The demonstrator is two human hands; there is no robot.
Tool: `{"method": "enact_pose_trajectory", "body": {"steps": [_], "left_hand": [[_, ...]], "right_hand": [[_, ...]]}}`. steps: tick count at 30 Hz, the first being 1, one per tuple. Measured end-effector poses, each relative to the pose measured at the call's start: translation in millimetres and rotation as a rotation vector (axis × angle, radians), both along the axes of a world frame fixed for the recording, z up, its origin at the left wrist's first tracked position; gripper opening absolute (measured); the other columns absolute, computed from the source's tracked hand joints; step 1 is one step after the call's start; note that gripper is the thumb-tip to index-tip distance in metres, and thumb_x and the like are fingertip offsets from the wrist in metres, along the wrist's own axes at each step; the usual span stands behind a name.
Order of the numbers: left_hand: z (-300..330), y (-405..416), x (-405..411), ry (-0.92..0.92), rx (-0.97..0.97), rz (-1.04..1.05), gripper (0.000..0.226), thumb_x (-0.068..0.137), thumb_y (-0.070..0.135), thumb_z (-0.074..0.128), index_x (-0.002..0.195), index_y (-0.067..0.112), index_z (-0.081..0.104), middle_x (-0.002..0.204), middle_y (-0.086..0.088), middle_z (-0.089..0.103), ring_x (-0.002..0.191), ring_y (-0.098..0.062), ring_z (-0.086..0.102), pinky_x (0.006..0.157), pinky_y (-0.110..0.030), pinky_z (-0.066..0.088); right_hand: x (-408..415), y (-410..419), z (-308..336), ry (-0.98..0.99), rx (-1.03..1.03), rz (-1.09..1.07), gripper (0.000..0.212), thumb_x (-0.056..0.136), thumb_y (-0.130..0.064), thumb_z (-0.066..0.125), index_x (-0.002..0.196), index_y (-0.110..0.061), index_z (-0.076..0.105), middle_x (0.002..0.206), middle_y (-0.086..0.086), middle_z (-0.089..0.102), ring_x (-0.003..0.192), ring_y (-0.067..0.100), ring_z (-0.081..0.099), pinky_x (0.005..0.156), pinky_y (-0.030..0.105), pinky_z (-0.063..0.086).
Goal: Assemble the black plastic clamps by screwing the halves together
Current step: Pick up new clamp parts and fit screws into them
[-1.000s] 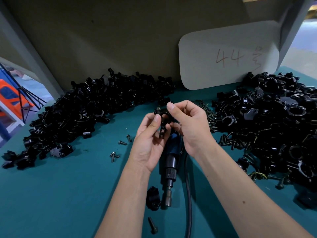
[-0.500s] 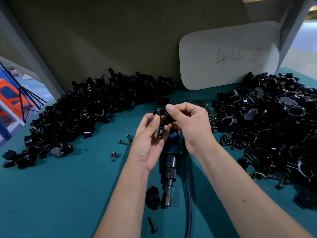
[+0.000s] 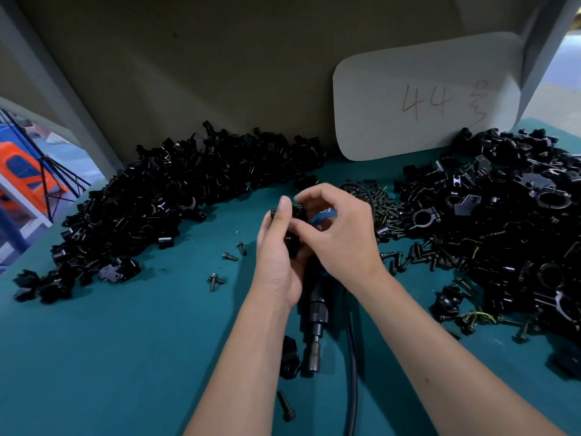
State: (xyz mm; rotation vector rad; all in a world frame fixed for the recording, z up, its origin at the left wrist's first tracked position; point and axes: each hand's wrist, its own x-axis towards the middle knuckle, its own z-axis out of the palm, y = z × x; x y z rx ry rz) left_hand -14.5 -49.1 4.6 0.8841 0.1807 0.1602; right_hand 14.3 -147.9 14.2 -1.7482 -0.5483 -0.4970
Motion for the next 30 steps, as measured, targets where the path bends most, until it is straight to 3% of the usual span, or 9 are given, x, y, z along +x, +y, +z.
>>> {"method": "enact_pose_trajectory", "body": {"steps": [3, 6, 8, 11, 16, 21, 26, 28, 30], "left_hand": [[-2.5, 0.7, 1.6, 0.058, 0.097, 0.074, 0.053, 0.083, 0.049, 0.070, 0.118, 0.009, 0.065, 0.097, -0.005, 0.070, 0.083, -0.023, 0.068, 0.073, -0.037, 0.056], [-1.5, 5.0, 3.5, 0.013, 0.170, 0.119, 0.018, 0.082, 0.041, 0.067, 0.087, 0.024, 0.062, 0.077, 0.005, 0.062, 0.061, -0.010, 0.051, 0.056, -0.023, 0.046], [-1.2, 6.7, 4.4, -0.014, 0.206, 0.127, 0.015, 0.083, 0.037, 0.066, 0.075, 0.028, 0.057, 0.072, 0.008, 0.058, 0.056, -0.006, 0.045, 0.050, -0.020, 0.041], [-3.3, 6.3, 3.6, -0.013, 0.217, 0.083, 0.022, 0.085, 0.047, 0.064, 0.088, 0.025, 0.057, 0.076, 0.003, 0.058, 0.060, -0.011, 0.049, 0.052, -0.023, 0.044], [-0.1, 2.7, 2.0, 0.096, 0.272, 0.041, 0.077, 0.084, 0.068, 0.057, 0.126, 0.003, 0.054, 0.102, -0.016, 0.066, 0.081, -0.029, 0.059, 0.054, -0.029, 0.041], [2.5, 9.7, 1.1, 0.036, 0.114, 0.004, 0.033, 0.095, 0.046, 0.060, 0.111, 0.018, 0.051, 0.085, -0.007, 0.057, 0.050, -0.011, 0.044, 0.039, -0.020, 0.029], [6.6, 14.8, 0.6, 0.034, 0.029, -0.074, 0.037, 0.099, 0.044, 0.059, 0.085, 0.014, 0.074, 0.063, 0.002, 0.052, 0.039, -0.004, 0.028, 0.033, -0.017, 0.017], [8.1, 13.6, 0.7, 0.061, 0.068, -0.034, 0.027, 0.100, 0.038, 0.059, 0.098, 0.012, 0.066, 0.057, 0.006, 0.048, 0.039, -0.004, 0.028, 0.033, -0.017, 0.018], [6.4, 14.4, 2.8, 0.080, 0.116, 0.018, 0.017, 0.100, 0.032, 0.057, 0.096, 0.016, 0.054, 0.056, 0.007, 0.044, 0.040, -0.005, 0.029, 0.033, -0.018, 0.018]], "right_hand": [[0.8, -1.2, 2.5, 0.034, -0.050, 0.079, 0.032, 0.078, -0.010, 0.087, 0.107, -0.016, 0.074, 0.096, -0.010, 0.073, 0.092, 0.010, 0.071, 0.076, 0.028, 0.059], [1.1, -4.1, 2.9, 0.086, -0.051, 0.097, 0.034, 0.078, -0.012, 0.088, 0.108, -0.017, 0.075, 0.095, -0.010, 0.074, 0.092, 0.009, 0.072, 0.078, 0.032, 0.060], [-1.0, -4.6, 4.7, 0.085, -0.048, 0.078, 0.036, 0.078, -0.015, 0.089, 0.110, -0.020, 0.074, 0.092, -0.010, 0.074, 0.091, 0.008, 0.071, 0.078, 0.032, 0.060], [-3.0, -4.3, 6.2, 0.065, -0.016, 0.102, 0.040, 0.079, -0.013, 0.089, 0.113, -0.023, 0.071, 0.091, -0.008, 0.071, 0.076, 0.011, 0.072, 0.065, 0.035, 0.062], [-5.9, -0.6, 4.9, 0.064, 0.005, 0.043, 0.037, 0.079, -0.018, 0.089, 0.110, -0.024, 0.070, 0.091, -0.007, 0.070, 0.065, 0.009, 0.070, 0.062, 0.032, 0.062], [-6.9, 2.6, 5.3, 0.097, 0.039, 0.078, 0.036, 0.077, -0.018, 0.090, 0.104, -0.024, 0.067, 0.089, -0.005, 0.071, 0.056, 0.015, 0.072, 0.055, 0.038, 0.062], [-5.0, 1.2, 5.9, 0.060, -0.014, 0.017, 0.034, 0.075, -0.022, 0.091, 0.100, -0.024, 0.069, 0.085, -0.011, 0.071, 0.072, 0.009, 0.073, 0.067, 0.036, 0.062], [-3.5, -1.0, 6.5, 0.074, -0.046, 0.040, 0.030, 0.076, -0.023, 0.091, 0.098, -0.022, 0.070, 0.085, -0.012, 0.070, 0.083, 0.009, 0.071, 0.073, 0.035, 0.060], [-1.9, -4.4, 7.3, 0.081, -0.042, 0.062, 0.024, 0.082, -0.030, 0.087, 0.095, -0.020, 0.070, 0.083, -0.010, 0.070, 0.085, 0.010, 0.069, 0.074, 0.029, 0.057]]}}
